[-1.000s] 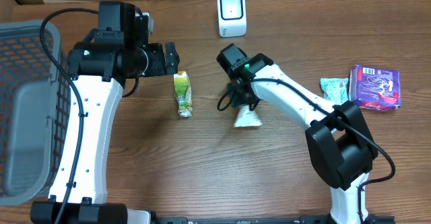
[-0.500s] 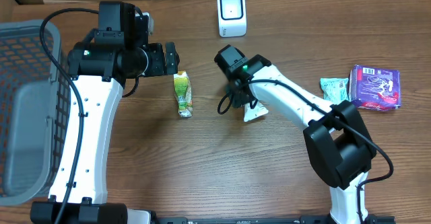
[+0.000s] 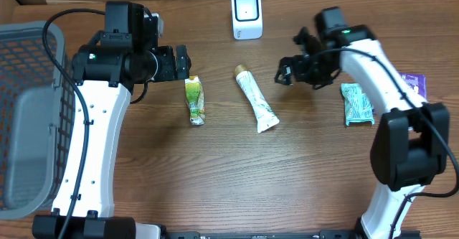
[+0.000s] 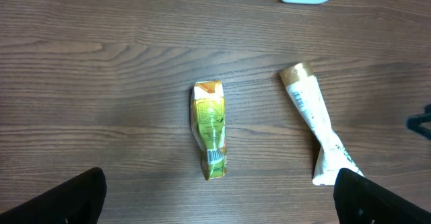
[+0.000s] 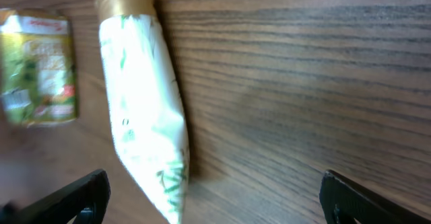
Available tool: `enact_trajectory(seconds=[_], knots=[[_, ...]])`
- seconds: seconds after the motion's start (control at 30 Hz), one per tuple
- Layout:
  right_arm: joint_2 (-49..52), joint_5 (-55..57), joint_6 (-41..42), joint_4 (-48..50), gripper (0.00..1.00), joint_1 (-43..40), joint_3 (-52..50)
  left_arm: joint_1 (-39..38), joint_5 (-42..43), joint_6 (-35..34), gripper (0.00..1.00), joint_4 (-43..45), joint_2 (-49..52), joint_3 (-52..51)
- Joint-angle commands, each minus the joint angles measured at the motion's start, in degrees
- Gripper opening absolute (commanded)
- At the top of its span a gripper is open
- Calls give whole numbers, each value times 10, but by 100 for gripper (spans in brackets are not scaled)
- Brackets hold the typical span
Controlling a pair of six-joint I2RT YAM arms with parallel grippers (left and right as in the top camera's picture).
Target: Scan the item barcode
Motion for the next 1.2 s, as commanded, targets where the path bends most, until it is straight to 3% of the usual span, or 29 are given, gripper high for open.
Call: enact_trajectory(seconds=[0.0,0.77,1.03,1.1,1.17], knots=[[10,-116,-92,-4,100,-4,-1,-1,-2,2,99,2,5,4],[113,-66,-139,-3,99,98,-3,-1,-2,2,100,2,5,4],[149,-95,-141,16,88,98,-3,-1,-2,2,100,2,5,4],[153,-95,-141,19,80,98,-3,-1,-2,3,100,2,5,4],[155,-95,-141,23,66,98,-3,-1,-2,2,100,2,5,4]])
